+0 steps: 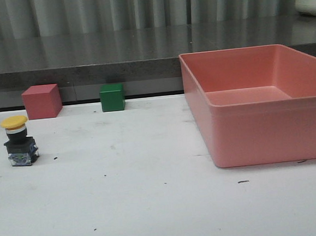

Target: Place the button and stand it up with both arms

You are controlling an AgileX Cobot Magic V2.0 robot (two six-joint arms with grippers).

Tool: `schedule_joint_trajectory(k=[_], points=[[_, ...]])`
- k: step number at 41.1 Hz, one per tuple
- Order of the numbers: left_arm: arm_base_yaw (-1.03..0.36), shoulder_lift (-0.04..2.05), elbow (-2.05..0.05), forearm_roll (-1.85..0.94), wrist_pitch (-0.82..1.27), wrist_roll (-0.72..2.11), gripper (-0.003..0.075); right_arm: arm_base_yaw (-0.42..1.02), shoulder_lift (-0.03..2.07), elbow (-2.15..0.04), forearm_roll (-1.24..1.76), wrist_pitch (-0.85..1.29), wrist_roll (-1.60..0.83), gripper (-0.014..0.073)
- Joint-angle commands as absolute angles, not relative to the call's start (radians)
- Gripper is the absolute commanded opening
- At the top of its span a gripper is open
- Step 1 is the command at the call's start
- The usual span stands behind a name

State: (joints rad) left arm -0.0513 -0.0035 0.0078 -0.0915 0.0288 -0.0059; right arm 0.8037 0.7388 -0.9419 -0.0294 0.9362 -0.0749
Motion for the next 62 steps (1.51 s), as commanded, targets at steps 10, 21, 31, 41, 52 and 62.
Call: schedule_joint_trajectory(k=[10, 21, 31, 41, 52, 62], points=[[-0.047, -0.026, 0.023, -0.092, -0.058, -0.016, -0.0020, 0.801, 0.734, -0.968, -0.030, 0.876, -0.083, -0.0069], [-0.049, -0.026, 0.023, -0.037, -0.055, -0.017, -0.0020, 0.801, 0.734, -0.968, -0.030, 0.876, -0.082, -0.0069], [-0.049, -0.026, 0.023, -0.037, -0.055, -0.054, -0.0020, 0.801, 0.734, -0.968, -0.030, 0.876, -0.082, -0.0069], [-0.049, -0.028, 0.023, -0.035, -0.055, -0.068, -0.0020, 0.801, 0.734, -0.968, -0.030, 0.876, -0.082, -0.0069], [-0.049, -0.028, 0.023, -0.035, -0.055, -0.068, -0.0020, 0.801, 0.734, -0.968, -0.030, 0.876, -0.082, -0.0069], [-0.049, -0.028, 0.023, -0.035, -0.055, -0.068, -0.0020, 0.801, 0.734, -0.968, -0.030, 0.876, -0.082, -0.0069]])
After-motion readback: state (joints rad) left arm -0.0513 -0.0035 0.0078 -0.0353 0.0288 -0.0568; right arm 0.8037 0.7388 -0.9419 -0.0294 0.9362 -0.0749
